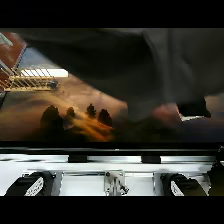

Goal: Fold the shirts.

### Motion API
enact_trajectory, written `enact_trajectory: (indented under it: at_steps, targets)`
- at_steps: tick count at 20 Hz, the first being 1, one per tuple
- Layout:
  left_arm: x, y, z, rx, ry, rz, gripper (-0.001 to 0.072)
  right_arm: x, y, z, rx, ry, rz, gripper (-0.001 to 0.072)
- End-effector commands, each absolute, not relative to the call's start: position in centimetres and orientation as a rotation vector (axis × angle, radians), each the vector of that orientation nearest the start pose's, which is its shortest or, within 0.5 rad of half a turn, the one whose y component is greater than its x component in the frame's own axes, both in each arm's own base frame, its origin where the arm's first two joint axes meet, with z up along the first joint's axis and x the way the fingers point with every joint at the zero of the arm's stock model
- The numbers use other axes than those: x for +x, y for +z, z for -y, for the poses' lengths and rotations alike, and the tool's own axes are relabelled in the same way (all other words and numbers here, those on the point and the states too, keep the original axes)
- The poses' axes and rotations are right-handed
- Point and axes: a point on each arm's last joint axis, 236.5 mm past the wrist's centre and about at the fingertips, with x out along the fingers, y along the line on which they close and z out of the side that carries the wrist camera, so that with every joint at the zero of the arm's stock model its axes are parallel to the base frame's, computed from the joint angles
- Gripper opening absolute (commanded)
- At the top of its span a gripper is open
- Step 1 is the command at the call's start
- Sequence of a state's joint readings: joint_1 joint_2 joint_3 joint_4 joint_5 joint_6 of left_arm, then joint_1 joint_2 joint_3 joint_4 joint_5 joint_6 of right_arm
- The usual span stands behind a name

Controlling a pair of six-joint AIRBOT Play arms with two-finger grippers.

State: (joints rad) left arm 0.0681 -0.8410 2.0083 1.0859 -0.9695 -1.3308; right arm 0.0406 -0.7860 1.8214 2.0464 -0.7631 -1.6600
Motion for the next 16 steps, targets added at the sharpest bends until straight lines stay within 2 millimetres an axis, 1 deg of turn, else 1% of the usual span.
enact_trajectory:
  at_steps: [1, 4, 6, 8, 11, 13, 15, 16]
  targets:
    - [22.5, 57.0, 6.5, 0.061, -0.275, 0.215, 0.0036, 24.7, 57.5, -8.7, 0.233, 0.413, 0.268, 0.0073]
    - [22.6, 56.3, 4.1, 0.081, -0.165, 0.182, 0.0036, 24.6, 57.9, -8.6, 0.236, 0.41, 0.285, 0.0073]
    - [22.7, 55.4, 3.8, 0.087, -0.155, 0.142, 0.0036, 24.5, 58.1, -8.5, 0.238, 0.409, 0.295, 0.0074]
    - [22.5, 55.2, 4.0, 0.088, -0.161, 0.134, 0.0037, 24.4, 58.2, -8.5, 0.241, 0.411, 0.3, 0.0073]
    - [21.1, 56.0, 4.0, 0.106, -0.157, 0.171, 0.0037, 24.1, 58.4, -8.6, 0.242, 0.417, 0.307, 0.0074]
    - [19.6, 56.5, 4.1, 0.11, -0.155, 0.197, 0.0037, 23.6, 58.7, -8.5, 0.241, 0.417, 0.32, 0.0074]
    - [18.3, 56.5, 4.2, 0.117, -0.154, 0.2, 0.0037, 22.5, 59.1, -8.5, 0.237, 0.418, 0.339, 0.0074]
    - [17.8, 56.0, 3.9, 0.126, -0.142, 0.181, 0.0036, 21.8, 59.4, -8.5, 0.233, 0.42, 0.351, 0.0074]
